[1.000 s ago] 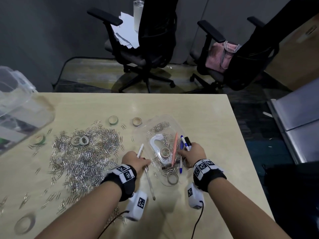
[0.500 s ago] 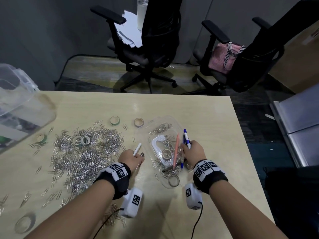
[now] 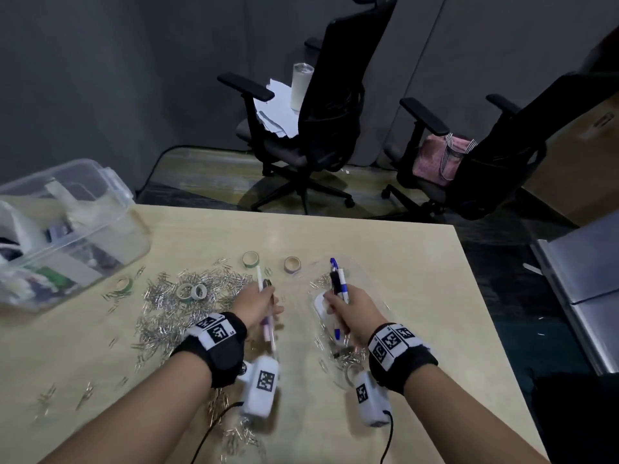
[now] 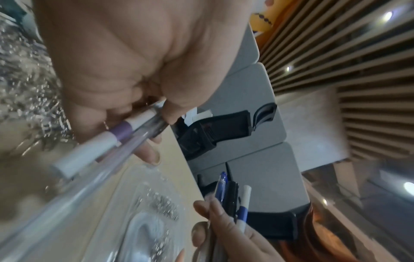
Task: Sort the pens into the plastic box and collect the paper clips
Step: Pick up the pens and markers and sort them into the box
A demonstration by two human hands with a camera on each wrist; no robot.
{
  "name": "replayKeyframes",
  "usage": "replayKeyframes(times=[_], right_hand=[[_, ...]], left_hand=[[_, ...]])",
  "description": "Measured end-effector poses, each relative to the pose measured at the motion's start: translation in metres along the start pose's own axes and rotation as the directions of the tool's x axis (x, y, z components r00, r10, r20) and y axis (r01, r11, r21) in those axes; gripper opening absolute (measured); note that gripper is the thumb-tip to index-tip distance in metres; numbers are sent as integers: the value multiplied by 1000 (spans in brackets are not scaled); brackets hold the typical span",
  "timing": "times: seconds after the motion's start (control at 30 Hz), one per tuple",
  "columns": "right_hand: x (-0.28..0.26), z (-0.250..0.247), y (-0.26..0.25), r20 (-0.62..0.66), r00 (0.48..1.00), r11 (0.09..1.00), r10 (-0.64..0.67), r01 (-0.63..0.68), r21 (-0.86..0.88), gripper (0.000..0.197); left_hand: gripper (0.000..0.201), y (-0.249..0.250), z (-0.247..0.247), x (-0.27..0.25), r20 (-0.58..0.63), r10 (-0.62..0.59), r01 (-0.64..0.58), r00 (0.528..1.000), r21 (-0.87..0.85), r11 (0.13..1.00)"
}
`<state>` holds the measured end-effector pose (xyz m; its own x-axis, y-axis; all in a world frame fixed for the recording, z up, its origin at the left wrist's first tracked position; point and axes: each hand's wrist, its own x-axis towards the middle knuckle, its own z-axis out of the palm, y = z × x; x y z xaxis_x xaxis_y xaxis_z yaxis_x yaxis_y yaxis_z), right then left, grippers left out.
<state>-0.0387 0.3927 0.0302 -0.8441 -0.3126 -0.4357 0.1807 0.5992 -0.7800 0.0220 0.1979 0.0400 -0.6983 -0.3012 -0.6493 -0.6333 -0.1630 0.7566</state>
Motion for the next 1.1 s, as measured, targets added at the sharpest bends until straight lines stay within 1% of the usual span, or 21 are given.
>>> replayKeyframes(times=[0.07, 0.13, 0.23, 0.27, 0.33, 0.4, 0.47, 0.6, 0.73, 0.83, 0.9, 0.93, 1.03, 1.1], right_hand=[[-3, 9, -18, 55, 997, 998, -55, 54, 22, 16], [-6, 21, -38, 107, 990, 994, -96, 91, 54, 14], [-11, 42, -64, 200, 976, 979, -90, 50, 196, 21], [-12, 49, -72, 228, 969, 977, -92, 44, 208, 24], [-13, 65, -87, 268, 956, 984, -120, 79, 159, 23], [-13, 82, -103, 302, 942, 986, -144, 111, 126, 18], [-14, 100, -119, 324, 934, 986, -150, 116, 121, 12], [-14, 141, -154, 335, 926, 984, -176, 155, 87, 13], [-11, 186, -193, 366, 905, 975, -217, 182, 128, 15], [-10, 223, -220, 402, 877, 965, -262, 239, 108, 10], [-9, 249, -234, 441, 856, 962, -269, 217, 165, 7], [-9, 262, -241, 447, 855, 962, -264, 199, 188, 6], [-7, 292, -259, 415, 872, 957, -258, 172, 235, 4], [-4, 306, -268, 374, 892, 952, -255, 163, 260, 3]], left_hand=[[14, 7, -15, -7, 19, 1, 1, 1000, -90, 996], [17, 12, -32, -12, 34, 14, -8, 999, -154, 988], [21, 18, -60, -21, 62, 27, -15, 998, -189, 982], [21, 19, -69, -24, 67, 41, -27, 997, -191, 981], [21, 22, -90, -31, 76, 63, -47, 995, -191, 980], [24, 22, -111, -35, 75, 78, -60, 994, -211, 976], [26, 21, -134, -38, 45, 95, -83, 994, -231, 969], [20, 24, -182, -45, -19, 167, -166, 986, -235, 958], [19, 28, -234, -48, -95, 226, -242, 970, -239, 940], [18, 29, -273, -45, -160, 255, -291, 954, -270, 918], [19, 29, -299, -41, -195, 258, -306, 946, -277, 911], [18, 28, -311, -40, -203, 252, -304, 946, -285, 909], [9, 27, -343, -38, -212, 249, -306, 945, -307, 901], [10, 25, -362, -37, -245, 263, -329, 933, -291, 898]])
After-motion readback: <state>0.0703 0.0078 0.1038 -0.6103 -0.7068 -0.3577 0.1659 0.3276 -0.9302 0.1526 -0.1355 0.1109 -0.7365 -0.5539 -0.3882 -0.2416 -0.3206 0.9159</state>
